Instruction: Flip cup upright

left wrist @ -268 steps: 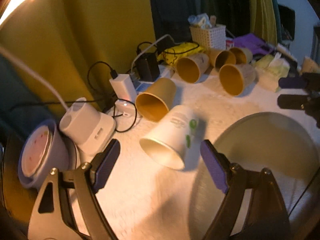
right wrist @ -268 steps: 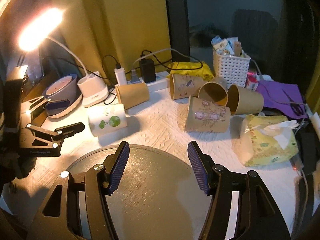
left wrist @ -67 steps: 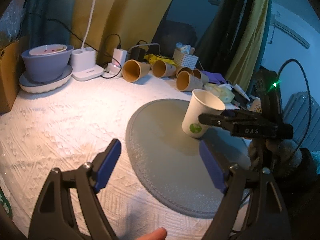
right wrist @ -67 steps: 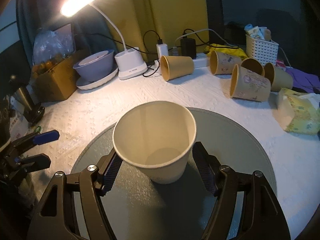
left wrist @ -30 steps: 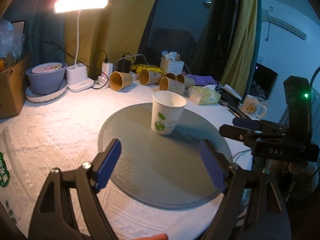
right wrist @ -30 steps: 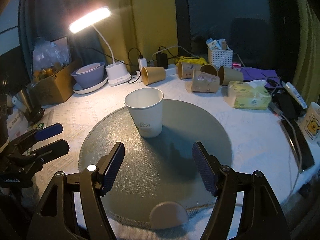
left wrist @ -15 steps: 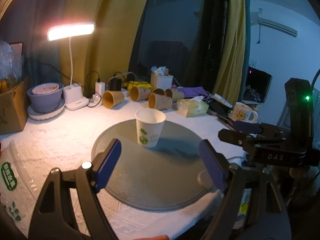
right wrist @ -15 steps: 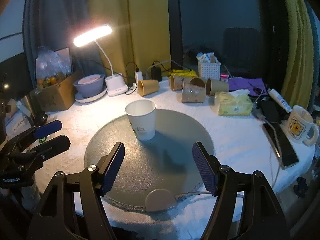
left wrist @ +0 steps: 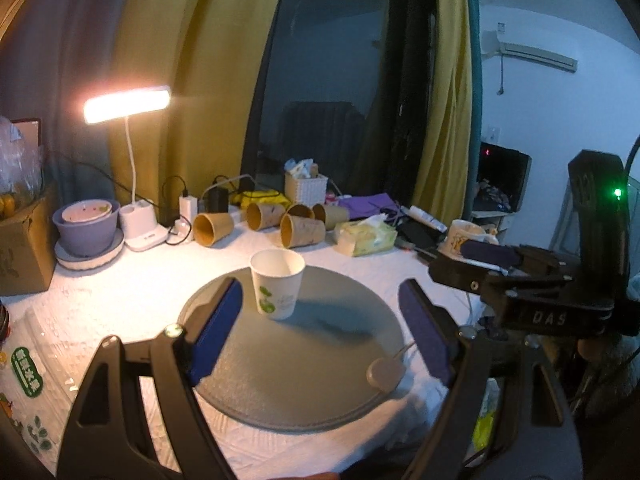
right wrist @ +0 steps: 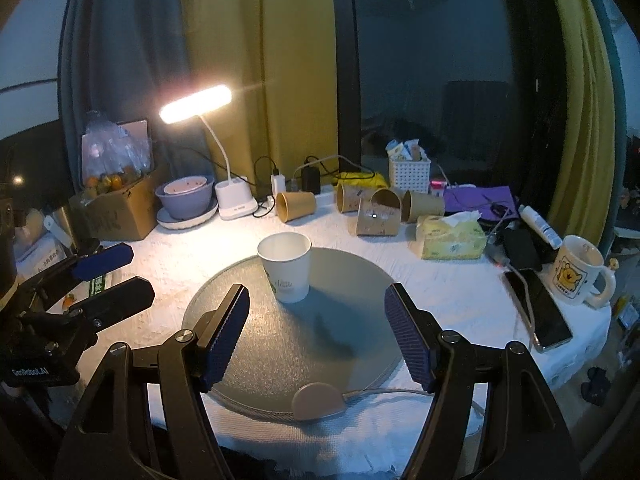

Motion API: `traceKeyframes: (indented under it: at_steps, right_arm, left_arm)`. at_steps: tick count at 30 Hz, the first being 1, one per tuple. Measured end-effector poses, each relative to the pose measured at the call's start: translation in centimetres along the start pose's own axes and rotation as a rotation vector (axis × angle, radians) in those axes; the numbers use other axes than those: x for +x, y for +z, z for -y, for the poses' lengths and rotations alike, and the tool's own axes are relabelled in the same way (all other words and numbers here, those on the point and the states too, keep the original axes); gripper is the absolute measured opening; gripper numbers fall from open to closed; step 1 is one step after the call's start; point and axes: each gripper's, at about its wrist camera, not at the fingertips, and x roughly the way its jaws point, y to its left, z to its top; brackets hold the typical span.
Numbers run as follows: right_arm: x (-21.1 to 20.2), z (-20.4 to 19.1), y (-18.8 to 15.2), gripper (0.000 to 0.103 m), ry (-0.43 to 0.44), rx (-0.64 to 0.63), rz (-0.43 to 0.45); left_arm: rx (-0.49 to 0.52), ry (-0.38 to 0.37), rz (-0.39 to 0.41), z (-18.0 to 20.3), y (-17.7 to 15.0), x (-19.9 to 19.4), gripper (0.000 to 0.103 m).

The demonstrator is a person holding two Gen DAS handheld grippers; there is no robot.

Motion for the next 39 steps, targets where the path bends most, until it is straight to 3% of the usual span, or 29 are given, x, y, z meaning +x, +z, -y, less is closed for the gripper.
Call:
traceKeyframes:
  at_steps: [28,39]
  right_arm:
    - [-6.6,-1.3,2.4,0.073,-0.011,-0.045,0.134]
    - [-7.9,-2.4,3.5,0.073,0.005,-0.057,0.162]
  left_arm:
    - [0.065,0.016,0.164,2.6,3.1,-5.2,0.082]
    - [0.070,0.030,0.192,2.5,3.9,-6.3,0.082]
